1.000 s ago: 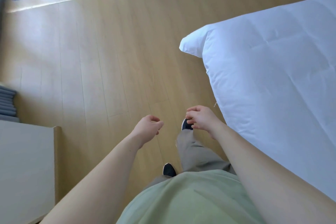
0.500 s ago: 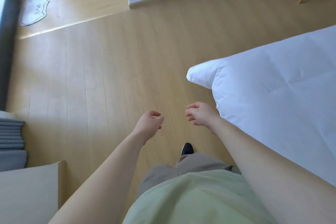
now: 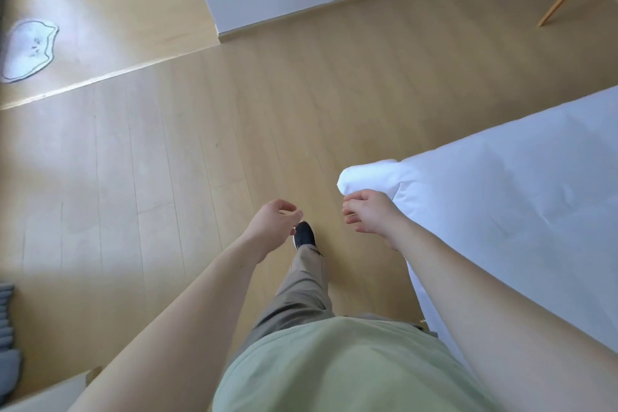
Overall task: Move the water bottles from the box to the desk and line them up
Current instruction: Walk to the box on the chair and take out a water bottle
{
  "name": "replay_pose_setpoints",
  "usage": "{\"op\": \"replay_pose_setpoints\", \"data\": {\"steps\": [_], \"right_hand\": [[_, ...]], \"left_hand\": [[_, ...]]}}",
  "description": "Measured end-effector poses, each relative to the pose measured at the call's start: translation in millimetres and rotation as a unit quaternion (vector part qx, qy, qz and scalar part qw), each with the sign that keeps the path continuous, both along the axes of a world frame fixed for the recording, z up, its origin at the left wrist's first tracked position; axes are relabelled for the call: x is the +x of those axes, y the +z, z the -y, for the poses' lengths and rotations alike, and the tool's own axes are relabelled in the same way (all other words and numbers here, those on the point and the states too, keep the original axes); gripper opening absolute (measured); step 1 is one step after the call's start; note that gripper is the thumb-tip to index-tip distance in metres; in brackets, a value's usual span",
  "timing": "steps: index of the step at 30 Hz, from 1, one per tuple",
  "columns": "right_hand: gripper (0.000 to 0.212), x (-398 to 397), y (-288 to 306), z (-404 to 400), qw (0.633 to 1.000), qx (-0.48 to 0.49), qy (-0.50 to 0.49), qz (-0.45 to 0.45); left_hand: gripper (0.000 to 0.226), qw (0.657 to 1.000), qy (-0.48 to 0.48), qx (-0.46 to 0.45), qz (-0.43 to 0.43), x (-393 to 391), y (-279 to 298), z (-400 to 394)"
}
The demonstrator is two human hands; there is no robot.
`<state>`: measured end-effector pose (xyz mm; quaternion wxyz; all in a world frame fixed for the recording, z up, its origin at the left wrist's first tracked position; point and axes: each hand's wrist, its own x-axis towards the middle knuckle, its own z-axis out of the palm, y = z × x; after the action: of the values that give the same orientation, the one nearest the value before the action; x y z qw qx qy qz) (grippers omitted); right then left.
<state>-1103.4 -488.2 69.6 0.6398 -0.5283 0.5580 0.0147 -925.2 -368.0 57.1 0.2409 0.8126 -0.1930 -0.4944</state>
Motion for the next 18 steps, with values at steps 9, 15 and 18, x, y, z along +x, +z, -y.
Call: {"op": "replay_pose_setpoints", "data": {"steps": [9, 15, 18], "right_hand": [[0.016, 107.9, 12.2, 123.7, 0.997, 0.008, -0.078, 0.004], [0.010, 151.3, 13.7, 187.6, 0.994, 0.005, -0.107, 0.006], [0.010, 163.3, 8.9, 220.1, 0.992, 0.016, -0.129, 0.002]], "left_hand": [[0.027, 0.999, -0.053, 0.013, 0.002, 120.2, -1.4, 129.1], [0.027, 0.997, -0.077, 0.005, -0.001, 166.9, 5.1, 211.8], [0.028, 0.996, -0.091, 0.013, -0.005, 182.9, 3.4, 249.3]]}}
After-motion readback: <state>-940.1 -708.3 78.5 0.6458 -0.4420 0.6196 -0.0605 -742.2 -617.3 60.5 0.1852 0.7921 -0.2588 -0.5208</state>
